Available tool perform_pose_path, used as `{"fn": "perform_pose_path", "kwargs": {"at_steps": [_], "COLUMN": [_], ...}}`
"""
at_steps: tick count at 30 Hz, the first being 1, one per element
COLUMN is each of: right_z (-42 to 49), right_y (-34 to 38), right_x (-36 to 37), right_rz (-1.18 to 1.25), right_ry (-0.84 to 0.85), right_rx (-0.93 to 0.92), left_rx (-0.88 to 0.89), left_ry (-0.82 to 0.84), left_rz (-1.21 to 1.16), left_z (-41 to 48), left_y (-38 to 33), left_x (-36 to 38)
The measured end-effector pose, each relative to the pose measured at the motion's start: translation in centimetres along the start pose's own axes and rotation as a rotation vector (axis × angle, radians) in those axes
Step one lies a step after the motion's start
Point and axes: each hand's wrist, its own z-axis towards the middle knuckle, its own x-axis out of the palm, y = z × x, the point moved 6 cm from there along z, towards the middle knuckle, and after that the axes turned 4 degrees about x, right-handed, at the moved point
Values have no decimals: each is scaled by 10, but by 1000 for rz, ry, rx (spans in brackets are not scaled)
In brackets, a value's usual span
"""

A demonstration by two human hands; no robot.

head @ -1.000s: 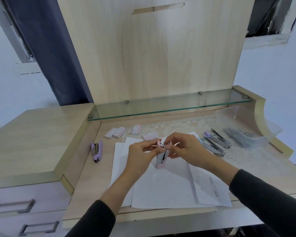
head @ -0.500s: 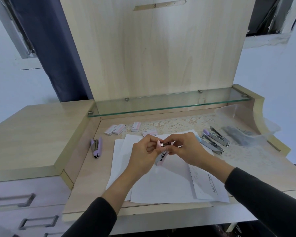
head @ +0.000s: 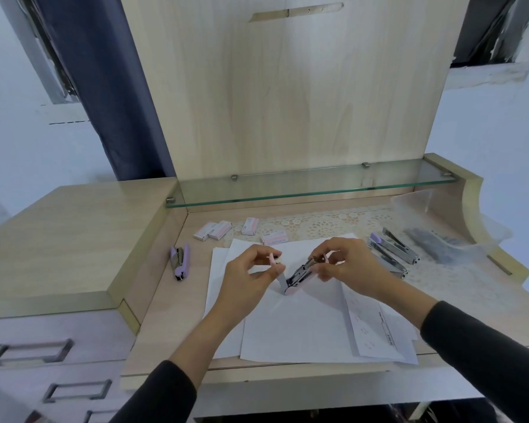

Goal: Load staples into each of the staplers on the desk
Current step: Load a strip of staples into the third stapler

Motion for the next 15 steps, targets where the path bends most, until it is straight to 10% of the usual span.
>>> {"fn": "perform_pose_path", "kwargs": {"at_steps": [15], "right_z": [-16], "right_y": [-40], "right_x": [0], "right_rz": [-267], "right_ry": [-111], "right_rx": [-3], "left_rx": [139], "left_ry": [108], "left_rz": [666], "left_z": [-20], "left_y": [33], "left_x": [-41]}}
